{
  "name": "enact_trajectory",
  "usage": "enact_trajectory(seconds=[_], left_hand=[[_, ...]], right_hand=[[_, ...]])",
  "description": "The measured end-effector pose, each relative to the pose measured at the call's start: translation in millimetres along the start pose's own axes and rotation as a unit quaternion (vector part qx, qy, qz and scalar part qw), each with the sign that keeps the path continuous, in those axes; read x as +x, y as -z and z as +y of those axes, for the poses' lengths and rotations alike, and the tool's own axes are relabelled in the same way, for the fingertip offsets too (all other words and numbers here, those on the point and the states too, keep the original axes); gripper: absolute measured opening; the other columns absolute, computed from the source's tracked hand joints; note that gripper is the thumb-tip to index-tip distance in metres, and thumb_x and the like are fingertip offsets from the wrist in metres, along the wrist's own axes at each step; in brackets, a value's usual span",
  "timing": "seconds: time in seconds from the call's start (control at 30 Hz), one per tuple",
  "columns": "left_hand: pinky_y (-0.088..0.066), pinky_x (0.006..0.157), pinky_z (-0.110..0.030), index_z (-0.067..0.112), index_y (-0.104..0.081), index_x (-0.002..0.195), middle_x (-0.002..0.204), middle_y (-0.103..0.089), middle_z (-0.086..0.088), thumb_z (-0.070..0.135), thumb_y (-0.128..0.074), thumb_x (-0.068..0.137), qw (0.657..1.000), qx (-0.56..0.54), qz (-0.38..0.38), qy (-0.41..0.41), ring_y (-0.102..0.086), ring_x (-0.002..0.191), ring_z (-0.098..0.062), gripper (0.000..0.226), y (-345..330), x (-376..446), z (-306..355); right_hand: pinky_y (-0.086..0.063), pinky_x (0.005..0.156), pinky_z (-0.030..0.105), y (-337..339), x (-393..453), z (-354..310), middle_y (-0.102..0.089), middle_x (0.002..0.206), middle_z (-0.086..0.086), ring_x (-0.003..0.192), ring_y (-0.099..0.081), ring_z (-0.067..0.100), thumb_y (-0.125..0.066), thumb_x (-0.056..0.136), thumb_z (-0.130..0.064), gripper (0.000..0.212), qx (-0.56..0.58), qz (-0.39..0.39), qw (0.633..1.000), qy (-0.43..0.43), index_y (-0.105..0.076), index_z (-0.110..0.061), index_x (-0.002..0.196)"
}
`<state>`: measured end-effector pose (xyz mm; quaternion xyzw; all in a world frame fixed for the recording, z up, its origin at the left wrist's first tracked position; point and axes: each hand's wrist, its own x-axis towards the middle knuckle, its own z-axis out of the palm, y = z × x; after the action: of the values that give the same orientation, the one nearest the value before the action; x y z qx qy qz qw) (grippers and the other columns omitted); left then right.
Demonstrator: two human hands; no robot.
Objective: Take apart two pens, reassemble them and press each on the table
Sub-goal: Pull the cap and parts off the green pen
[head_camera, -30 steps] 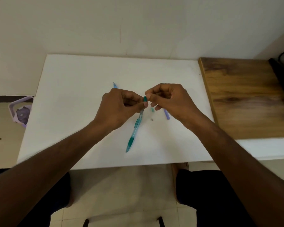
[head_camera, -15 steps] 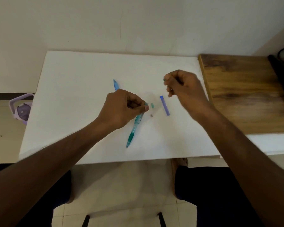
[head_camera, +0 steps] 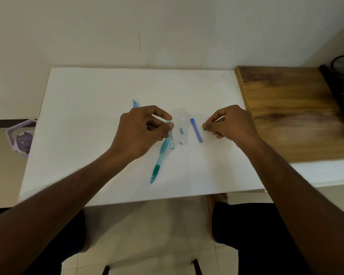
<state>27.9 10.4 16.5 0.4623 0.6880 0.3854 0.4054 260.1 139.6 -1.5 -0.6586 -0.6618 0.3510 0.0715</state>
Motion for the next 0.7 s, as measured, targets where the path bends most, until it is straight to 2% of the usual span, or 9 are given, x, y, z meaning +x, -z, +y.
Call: enact_trajectory(seconds=[0.1,0.17,0.3,0.4,0.5,0.53,0.57,0.63,0.7], left_hand=[[-0.067,0.083,-0.035,0.019,-0.078,0.104,0.082,-0.082,0.004,0.027,-0.085,0.089,1.0,-0.025,0.006,0.017,-0.081,0.077,-0.011,0.019,1,0,0],[-0.067,0.082,-0.036,0.017,-0.078,0.103,0.083,-0.082,0.003,0.026,-0.086,0.089,0.999,-0.034,0.017,0.017,-0.081,0.077,-0.013,0.019,2,1,0],[-0.068,0.078,-0.032,0.017,-0.078,0.101,0.084,-0.081,0.005,0.029,-0.089,0.086,0.997,-0.019,0.072,0.011,-0.08,0.075,-0.009,0.022,1,4,0],[-0.067,0.076,-0.029,0.019,-0.079,0.1,0.083,-0.08,0.006,0.033,-0.09,0.084,0.996,-0.012,0.089,0.013,-0.079,0.074,-0.006,0.023,1,6,-1],[-0.067,0.081,-0.031,0.017,-0.08,0.101,0.088,-0.083,0.002,0.037,-0.085,0.089,0.991,-0.103,0.063,0.052,-0.081,0.083,-0.011,0.023,0,7,0],[-0.066,0.084,-0.032,0.015,-0.079,0.103,0.093,-0.083,0.0,0.043,-0.078,0.094,0.979,-0.176,0.064,0.083,-0.081,0.088,-0.014,0.03,-1,9,1],[-0.066,0.088,-0.033,0.012,-0.078,0.108,0.099,-0.084,-0.004,0.051,-0.068,0.099,0.95,-0.278,0.063,0.127,-0.081,0.094,-0.017,0.041,-1,10,2],[-0.062,0.098,-0.034,0.005,-0.072,0.125,0.117,-0.08,-0.012,0.065,-0.045,0.104,0.845,-0.496,0.03,0.196,-0.078,0.11,-0.023,0.07,3,13,1],[-0.052,0.113,-0.038,0.0,-0.061,0.143,0.136,-0.071,-0.018,0.074,-0.03,0.103,0.76,-0.62,-0.038,0.192,-0.069,0.128,-0.029,0.089,5,12,-2]], right_hand=[[-0.065,0.075,0.031,1,-4,-10,-0.08,0.087,0.002,0.076,-0.076,0.016,-0.082,0.09,-0.037,0.022,0.003,0.07,0.995,0.069,-0.08,-0.016,0.095],[-0.065,0.082,0.034,-4,-17,-26,-0.08,0.086,-0.008,0.08,-0.076,0.01,-0.077,0.093,-0.041,0.019,0.069,0.084,0.985,0.135,-0.079,-0.022,0.096],[-0.063,0.075,0.022,-34,-51,-46,-0.079,0.092,-0.017,0.087,-0.076,0.003,-0.083,0.085,-0.046,0.029,0.118,-0.036,0.965,0.231,-0.074,-0.03,0.108],[-0.063,0.073,0.02,-51,-59,-48,-0.078,0.089,-0.015,0.082,-0.076,0.003,-0.087,0.085,-0.038,0.03,0.129,0.012,0.958,0.257,-0.075,-0.022,0.107],[-0.065,0.079,0.026,-52,-60,-50,-0.08,0.089,-0.01,0.08,-0.077,0.004,-0.086,0.088,-0.03,0.023,0.148,0.044,0.954,0.256,-0.08,-0.016,0.105],[-0.065,0.079,0.029,-50,-61,-51,-0.081,0.089,-0.01,0.08,-0.077,0.005,-0.085,0.089,-0.029,0.021,0.154,0.05,0.953,0.258,-0.081,-0.016,0.104],[-0.066,0.079,0.031,-47,-63,-53,-0.081,0.09,-0.01,0.08,-0.077,0.006,-0.084,0.089,-0.029,0.019,0.161,0.054,0.95,0.261,-0.081,-0.016,0.104],[-0.066,0.078,0.034,-44,-67,-58,-0.081,0.092,-0.01,0.082,-0.078,0.009,-0.082,0.09,-0.028,0.018,0.168,0.053,0.943,0.284,-0.082,-0.016,0.104],[-0.065,0.078,0.033,-44,-72,-62,-0.082,0.094,-0.008,0.083,-0.077,0.012,-0.082,0.091,-0.028,0.018,0.155,0.048,0.931,0.326,-0.082,-0.015,0.103]])
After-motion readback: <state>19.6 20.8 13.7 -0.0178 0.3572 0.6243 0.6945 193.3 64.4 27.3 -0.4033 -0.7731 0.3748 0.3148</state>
